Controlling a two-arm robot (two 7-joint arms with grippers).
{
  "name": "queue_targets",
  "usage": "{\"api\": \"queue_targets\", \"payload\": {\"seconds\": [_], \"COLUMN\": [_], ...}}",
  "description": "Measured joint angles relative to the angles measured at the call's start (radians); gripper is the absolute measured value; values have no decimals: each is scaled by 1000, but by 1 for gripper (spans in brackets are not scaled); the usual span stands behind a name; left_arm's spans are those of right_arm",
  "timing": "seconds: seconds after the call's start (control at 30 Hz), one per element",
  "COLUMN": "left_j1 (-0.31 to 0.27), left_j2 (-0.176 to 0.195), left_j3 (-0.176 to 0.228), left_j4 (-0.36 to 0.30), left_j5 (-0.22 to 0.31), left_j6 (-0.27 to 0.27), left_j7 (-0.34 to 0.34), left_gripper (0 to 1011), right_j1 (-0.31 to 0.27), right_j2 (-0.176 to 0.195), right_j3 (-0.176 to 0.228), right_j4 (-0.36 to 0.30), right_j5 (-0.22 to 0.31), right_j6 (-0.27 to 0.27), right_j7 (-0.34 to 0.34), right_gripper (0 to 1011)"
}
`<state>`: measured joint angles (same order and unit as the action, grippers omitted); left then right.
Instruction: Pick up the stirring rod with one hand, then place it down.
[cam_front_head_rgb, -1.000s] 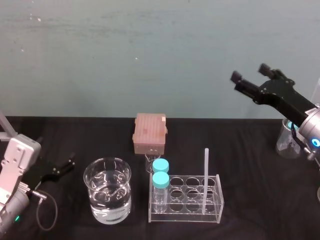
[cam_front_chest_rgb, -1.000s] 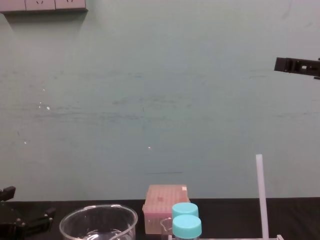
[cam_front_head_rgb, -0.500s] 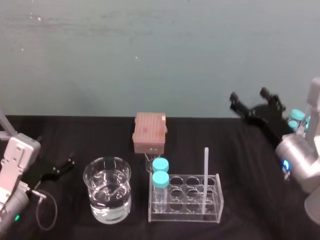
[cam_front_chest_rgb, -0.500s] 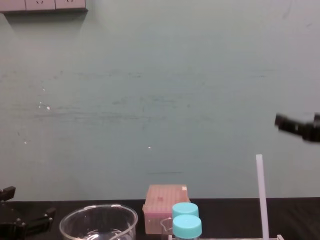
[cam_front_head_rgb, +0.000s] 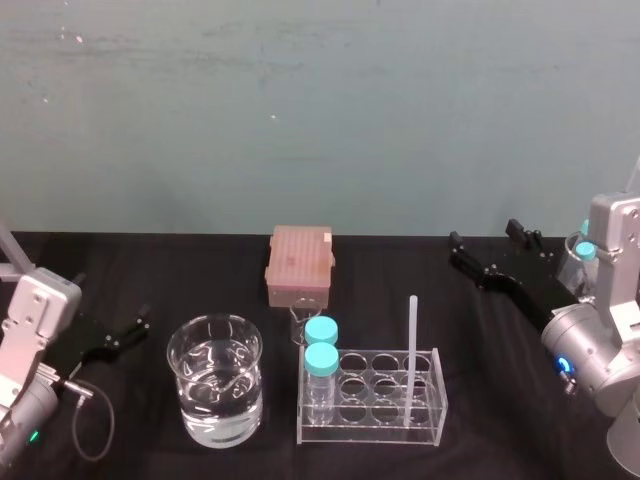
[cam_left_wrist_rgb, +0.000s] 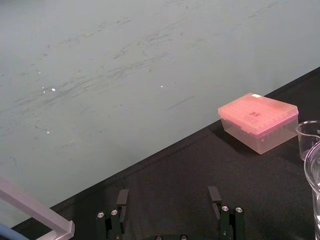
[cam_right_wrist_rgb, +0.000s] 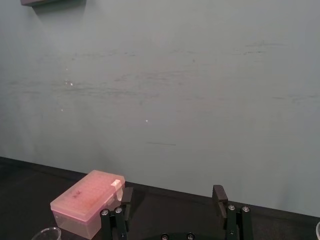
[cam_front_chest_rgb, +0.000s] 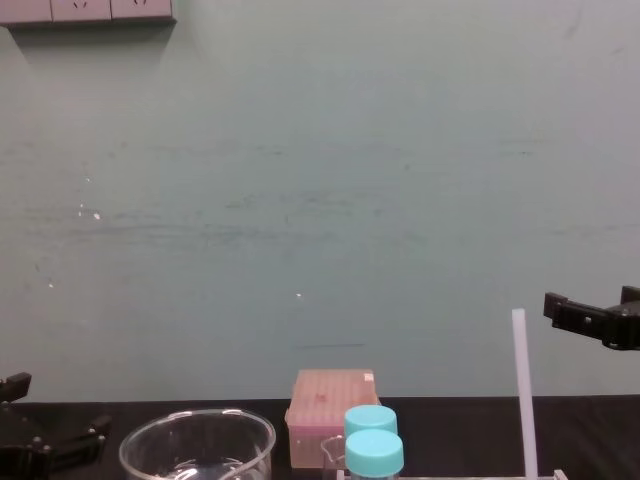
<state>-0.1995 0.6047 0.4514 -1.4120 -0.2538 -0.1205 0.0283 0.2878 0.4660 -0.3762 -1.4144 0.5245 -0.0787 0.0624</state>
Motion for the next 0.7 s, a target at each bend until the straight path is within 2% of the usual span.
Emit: {"api": "queue_targets", "payload": {"seconds": [0.7], "left_j1": [0], "left_j2": [0], "left_j3": [0], "left_j4": [0], "left_j5": [0], "left_j6": [0], "left_j7": [0], "left_gripper": [1005], "right_j1": [4], "right_j2": [-2], "right_j3": [1], "right_j4": [2], "right_j5": [2], "right_j6": [-9], "right_j7": [-1], "right_gripper": [1003]}}
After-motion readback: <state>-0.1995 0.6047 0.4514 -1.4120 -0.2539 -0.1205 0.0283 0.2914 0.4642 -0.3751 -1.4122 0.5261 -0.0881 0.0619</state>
